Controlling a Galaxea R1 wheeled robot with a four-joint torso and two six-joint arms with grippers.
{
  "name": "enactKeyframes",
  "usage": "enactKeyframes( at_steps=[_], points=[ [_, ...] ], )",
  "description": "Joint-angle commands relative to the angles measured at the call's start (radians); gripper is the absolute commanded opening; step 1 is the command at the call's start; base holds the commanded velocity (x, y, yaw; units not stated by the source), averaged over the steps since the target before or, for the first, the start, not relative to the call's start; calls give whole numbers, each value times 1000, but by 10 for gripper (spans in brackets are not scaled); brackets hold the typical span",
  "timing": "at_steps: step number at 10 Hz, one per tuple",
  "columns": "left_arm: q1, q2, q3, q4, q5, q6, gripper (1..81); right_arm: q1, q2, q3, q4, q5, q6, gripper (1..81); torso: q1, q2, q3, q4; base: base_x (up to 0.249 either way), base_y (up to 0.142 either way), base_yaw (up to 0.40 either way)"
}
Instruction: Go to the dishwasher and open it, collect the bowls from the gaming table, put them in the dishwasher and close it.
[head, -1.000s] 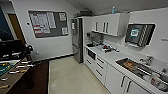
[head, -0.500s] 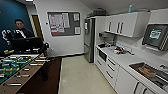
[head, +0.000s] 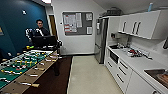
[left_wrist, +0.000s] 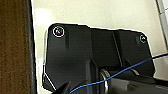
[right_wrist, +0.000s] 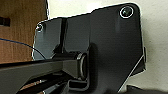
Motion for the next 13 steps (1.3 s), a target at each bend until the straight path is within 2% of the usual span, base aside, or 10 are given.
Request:
enactKeyframes(
  at_steps=[1, 13],
  points=[
    [-45, -12, 1, -1, 45, 0, 811, 46, -14, 7, -12, -49, -1, 811, 0, 0, 0, 0, 0, 0, 342],
    [-42, -12, -2, -7, 53, -2, 811, 55, -14, 10, -19, -54, -1, 811, 0, 0, 0, 0, 0, 0, 342]
  ],
)
